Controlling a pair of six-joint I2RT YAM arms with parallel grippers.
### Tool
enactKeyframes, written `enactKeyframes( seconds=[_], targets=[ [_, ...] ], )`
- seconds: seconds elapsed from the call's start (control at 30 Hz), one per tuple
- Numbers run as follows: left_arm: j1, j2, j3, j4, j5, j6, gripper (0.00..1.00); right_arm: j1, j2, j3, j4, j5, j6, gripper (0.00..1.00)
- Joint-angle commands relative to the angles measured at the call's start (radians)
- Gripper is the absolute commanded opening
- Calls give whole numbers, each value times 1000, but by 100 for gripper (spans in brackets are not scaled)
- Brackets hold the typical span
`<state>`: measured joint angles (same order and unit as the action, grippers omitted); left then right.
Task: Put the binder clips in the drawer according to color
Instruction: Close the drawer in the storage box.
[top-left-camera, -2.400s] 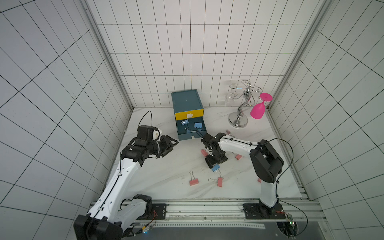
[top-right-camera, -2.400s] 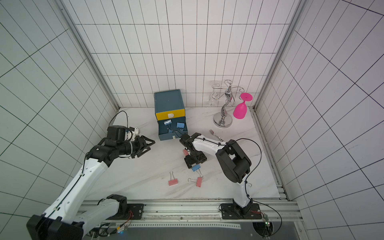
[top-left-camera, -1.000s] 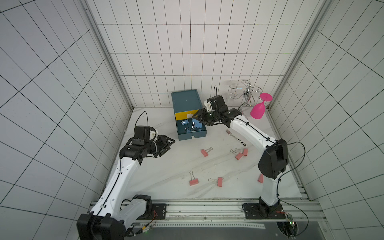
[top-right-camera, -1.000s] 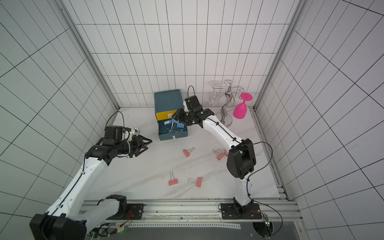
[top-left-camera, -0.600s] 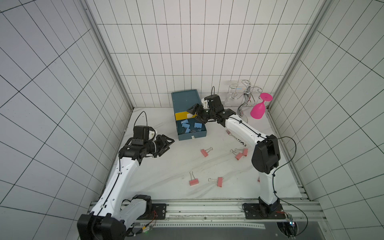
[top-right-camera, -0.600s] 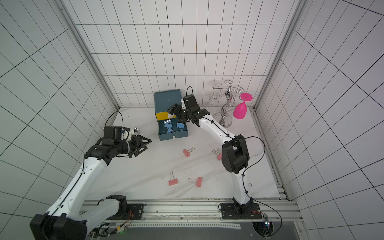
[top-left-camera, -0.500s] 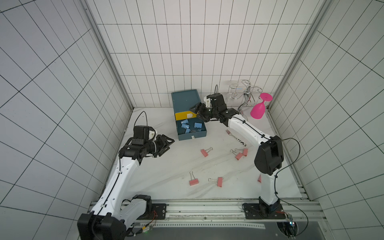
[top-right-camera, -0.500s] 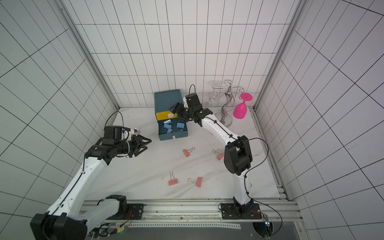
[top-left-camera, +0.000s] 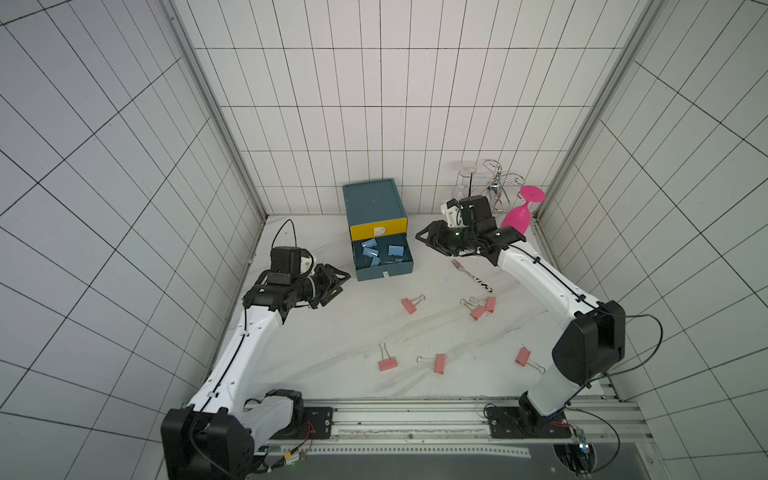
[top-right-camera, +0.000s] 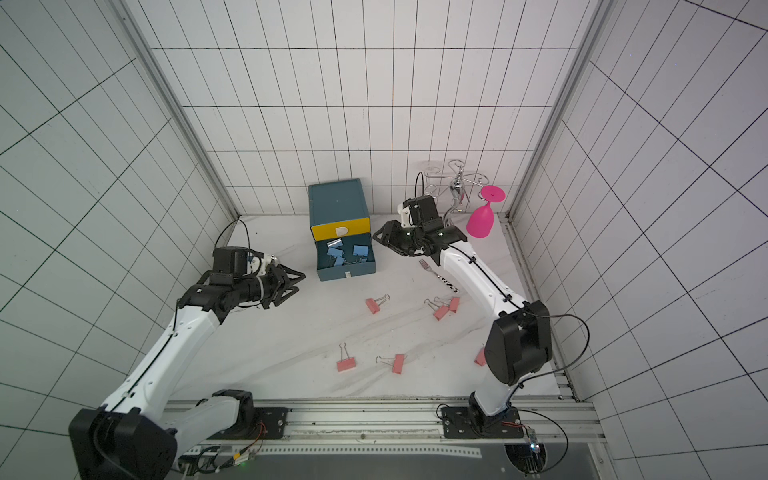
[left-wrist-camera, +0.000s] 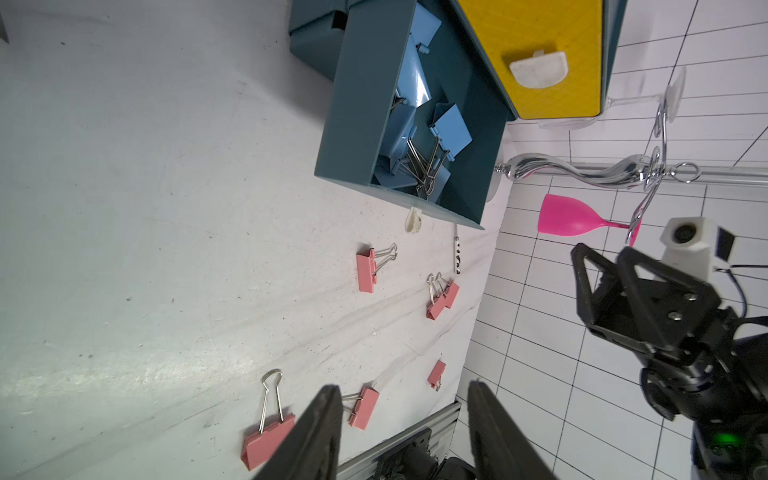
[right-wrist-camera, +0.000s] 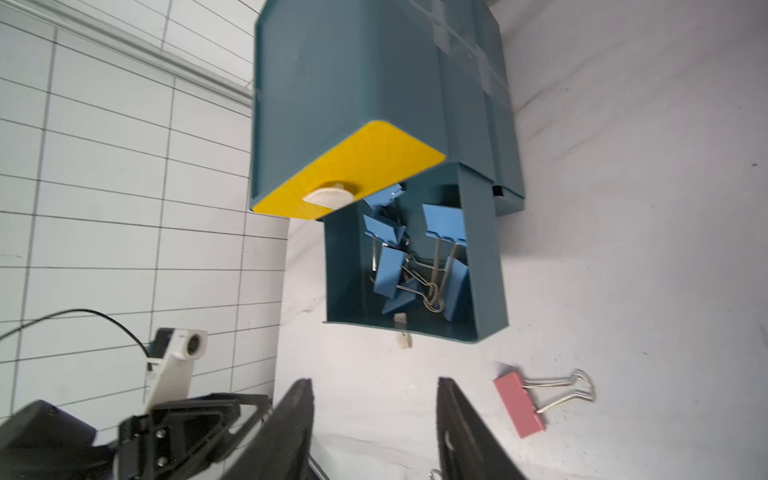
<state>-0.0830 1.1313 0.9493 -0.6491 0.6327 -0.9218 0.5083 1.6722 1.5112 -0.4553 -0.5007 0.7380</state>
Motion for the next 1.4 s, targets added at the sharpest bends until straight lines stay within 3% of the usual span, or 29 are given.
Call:
enactKeyframes(
  seconds=[0.0,0.17,0.57,1.37],
  targets=[
    [2,42,-36,114,31,-51,36,-29,-16,-61,-77,-53,-46,33],
    [0,130,-83,207,60,-98,0,-34,23,-105,-81,-104,-39,2],
    [-3,272,-102,335,72,-150,0,-28,134,-181,112,-240,78,0],
    [-8,506,50,477,125,-237,0,-34,333,17,153,-285,146,0]
  ],
)
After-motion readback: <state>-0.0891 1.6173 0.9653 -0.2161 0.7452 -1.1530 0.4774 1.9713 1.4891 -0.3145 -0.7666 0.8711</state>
